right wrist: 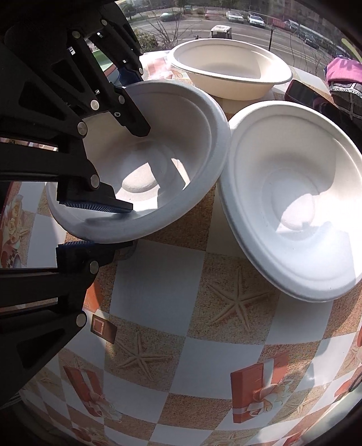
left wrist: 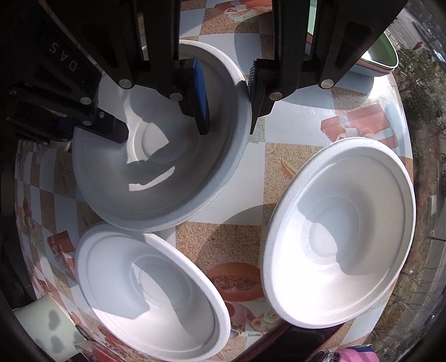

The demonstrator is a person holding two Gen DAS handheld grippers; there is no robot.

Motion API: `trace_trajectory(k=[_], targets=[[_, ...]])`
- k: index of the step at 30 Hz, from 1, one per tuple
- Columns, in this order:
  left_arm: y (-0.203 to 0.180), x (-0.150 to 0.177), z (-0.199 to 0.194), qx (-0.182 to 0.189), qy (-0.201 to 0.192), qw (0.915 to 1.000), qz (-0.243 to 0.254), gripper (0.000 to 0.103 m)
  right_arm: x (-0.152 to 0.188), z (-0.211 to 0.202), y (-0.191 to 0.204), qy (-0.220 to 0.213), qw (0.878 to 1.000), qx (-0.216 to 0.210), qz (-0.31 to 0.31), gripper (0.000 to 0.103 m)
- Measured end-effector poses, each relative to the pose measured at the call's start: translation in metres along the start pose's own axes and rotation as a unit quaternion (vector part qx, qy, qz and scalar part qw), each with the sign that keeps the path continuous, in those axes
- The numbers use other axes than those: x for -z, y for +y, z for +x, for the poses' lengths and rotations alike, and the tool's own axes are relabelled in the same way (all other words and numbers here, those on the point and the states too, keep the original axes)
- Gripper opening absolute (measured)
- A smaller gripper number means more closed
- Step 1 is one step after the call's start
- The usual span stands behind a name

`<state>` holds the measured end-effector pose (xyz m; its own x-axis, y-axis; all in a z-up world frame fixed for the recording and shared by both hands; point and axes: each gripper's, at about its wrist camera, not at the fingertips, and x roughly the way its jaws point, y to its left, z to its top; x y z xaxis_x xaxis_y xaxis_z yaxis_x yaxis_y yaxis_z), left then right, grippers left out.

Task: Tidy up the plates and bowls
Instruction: 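Lift the white bowl with the right gripper and carry it across the table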

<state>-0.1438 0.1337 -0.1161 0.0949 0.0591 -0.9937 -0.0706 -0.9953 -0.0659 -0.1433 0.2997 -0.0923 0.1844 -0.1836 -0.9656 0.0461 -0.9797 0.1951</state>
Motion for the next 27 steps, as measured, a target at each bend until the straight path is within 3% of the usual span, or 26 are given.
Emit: trace_trajectory(k=[6,11,19,27], targets=[[-0.044,0.018,0.005,-0.016,0.001,0.9983,0.056,0.028,0.028,0.0,-0.02,0.008,1.0,0.004,0.008,0.019],[-0.093,0.04,0.012,-0.024,0.004,0.9922,0.123,0.029,0.047,0.001,-0.036,0.012,0.999,-0.001,0.047,0.019],[-0.169,0.081,0.025,-0.033,0.012,0.9709,0.237,0.034,0.104,0.003,-0.076,0.012,0.995,0.004,0.102,0.021],[-0.221,0.104,0.034,-0.034,0.023,0.9544,0.296,0.037,0.147,0.001,-0.102,0.011,0.99,0.012,0.143,0.021]])
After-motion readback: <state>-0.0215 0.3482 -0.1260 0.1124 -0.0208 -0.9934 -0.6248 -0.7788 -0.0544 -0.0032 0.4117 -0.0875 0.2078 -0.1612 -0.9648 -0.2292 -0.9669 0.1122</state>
